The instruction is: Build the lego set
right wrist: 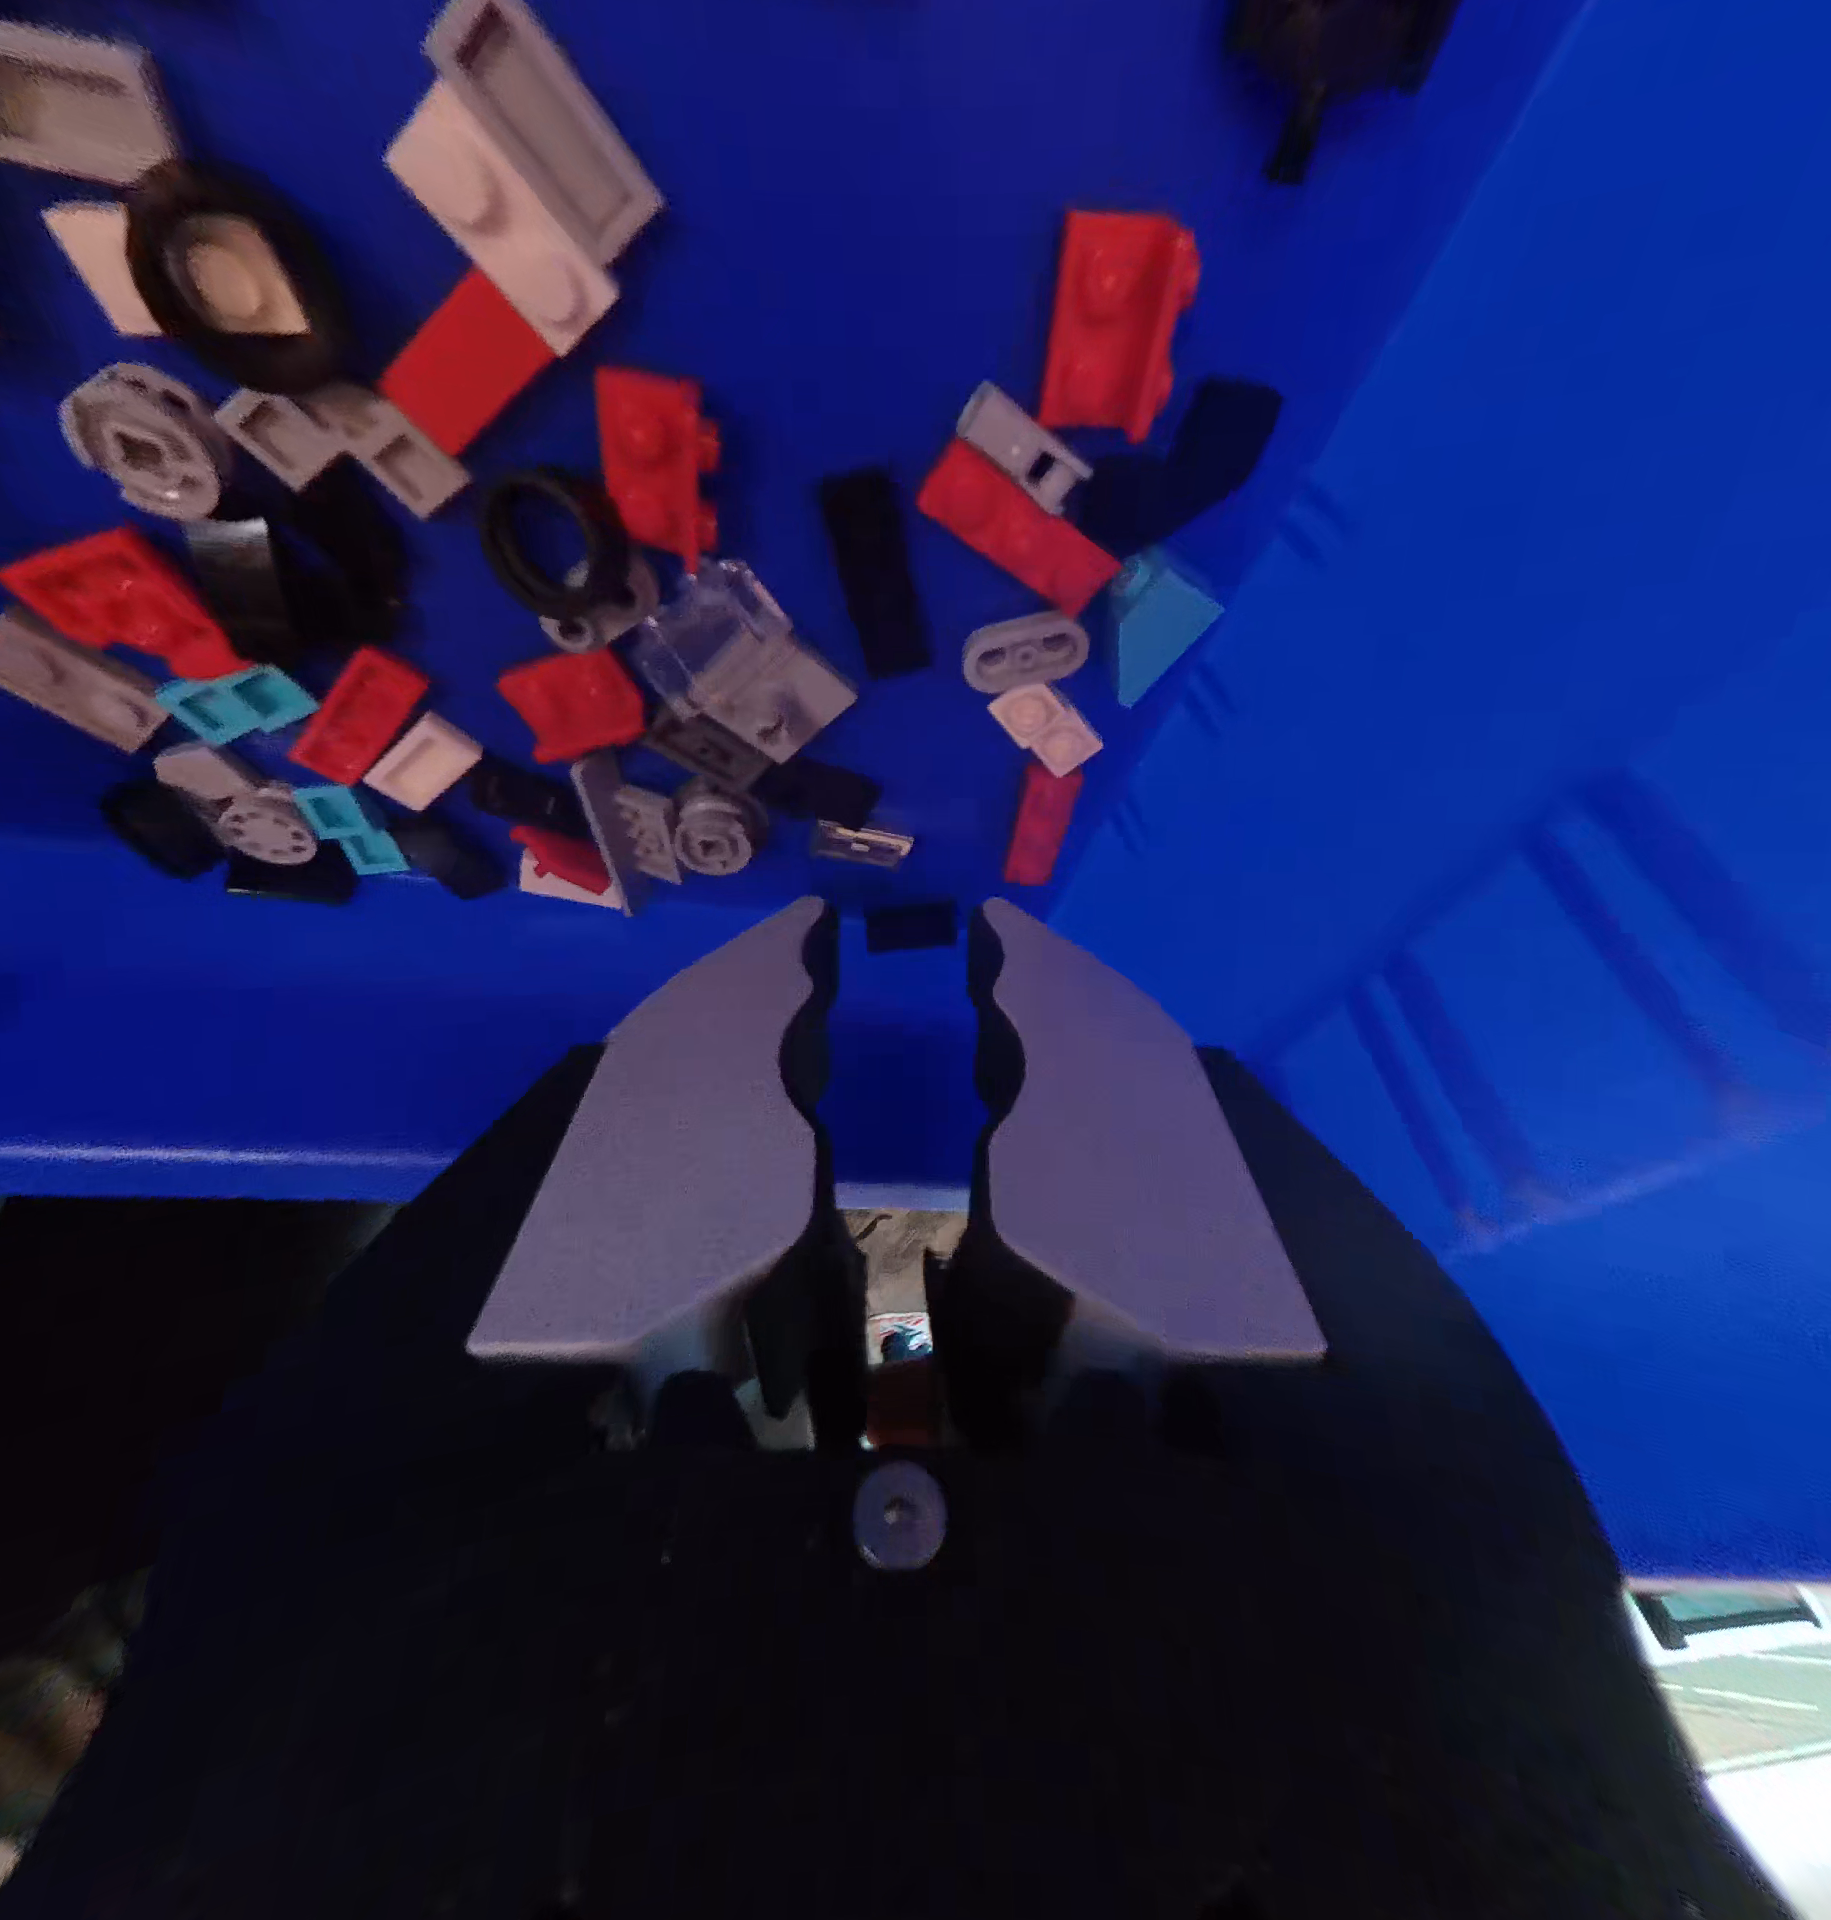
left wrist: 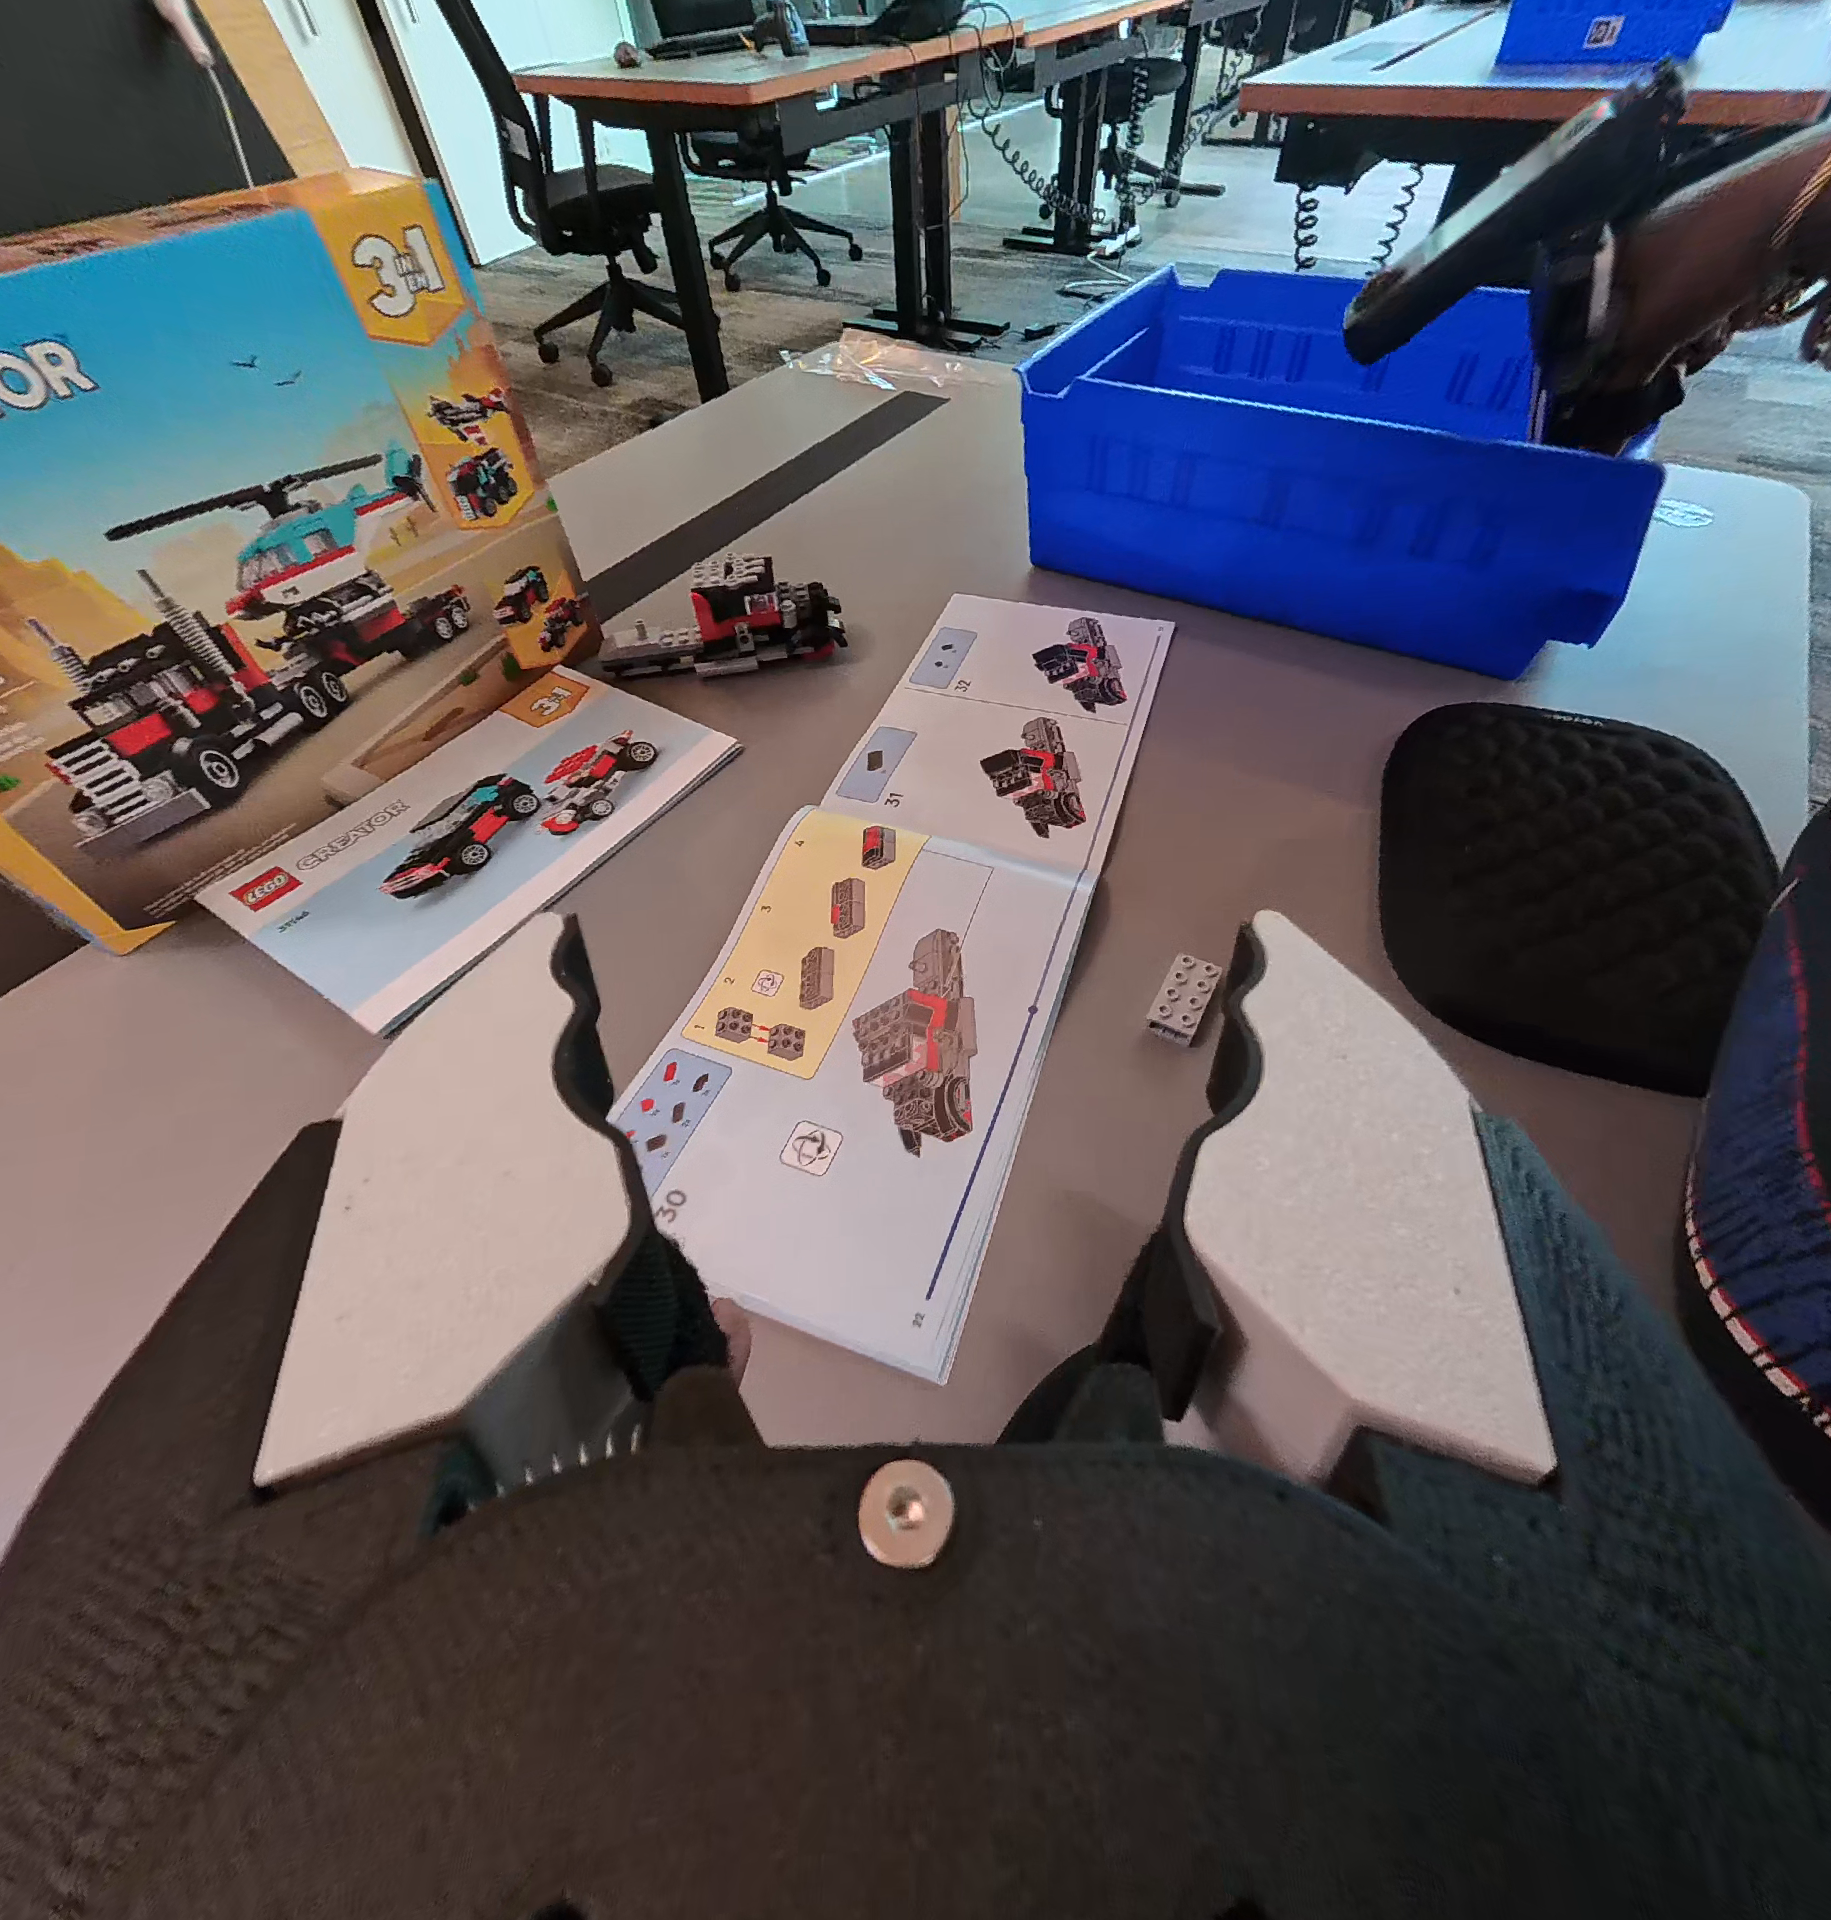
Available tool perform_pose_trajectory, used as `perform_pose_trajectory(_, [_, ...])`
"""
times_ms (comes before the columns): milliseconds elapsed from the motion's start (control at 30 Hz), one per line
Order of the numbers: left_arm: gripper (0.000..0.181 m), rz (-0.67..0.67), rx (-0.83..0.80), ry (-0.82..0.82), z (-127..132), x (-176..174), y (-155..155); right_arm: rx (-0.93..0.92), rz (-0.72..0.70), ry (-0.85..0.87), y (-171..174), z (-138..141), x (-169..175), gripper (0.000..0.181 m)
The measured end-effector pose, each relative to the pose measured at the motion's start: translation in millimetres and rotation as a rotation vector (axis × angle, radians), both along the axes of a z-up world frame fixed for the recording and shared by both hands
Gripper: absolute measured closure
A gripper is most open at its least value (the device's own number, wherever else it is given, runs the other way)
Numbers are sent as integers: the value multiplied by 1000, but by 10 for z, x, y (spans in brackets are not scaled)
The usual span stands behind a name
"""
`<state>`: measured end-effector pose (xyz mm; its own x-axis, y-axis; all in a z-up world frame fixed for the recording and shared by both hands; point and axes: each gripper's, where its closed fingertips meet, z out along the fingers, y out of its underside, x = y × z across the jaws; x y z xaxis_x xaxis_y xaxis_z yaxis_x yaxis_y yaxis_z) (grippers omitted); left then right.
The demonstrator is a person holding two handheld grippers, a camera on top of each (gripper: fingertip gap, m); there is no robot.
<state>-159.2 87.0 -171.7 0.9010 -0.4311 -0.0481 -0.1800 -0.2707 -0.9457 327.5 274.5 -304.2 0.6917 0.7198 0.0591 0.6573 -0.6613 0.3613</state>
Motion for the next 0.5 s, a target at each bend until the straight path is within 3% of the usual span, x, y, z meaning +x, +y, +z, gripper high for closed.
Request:
perform_pose_trajectory(200, [68, -7, 5, -6, -1, -22, 23, -46, 27, 16, -24, 3, -26, 164])
perform_pose_trajectory(333, [69, -31, 28, 7, 63, 48, 53, 44, 50, 109, -20, 94, -104, 164])
perform_pose_trajectory(400, [70, -37, 53, 1, 116, 100, 85, 135, 83, 195, -13, 207, -198, 165])
perform_pose_trajectory(500, [73, -43, 105, -26, 197, 213, 154, 368, 131, 468, 72, 483, -566, 165])
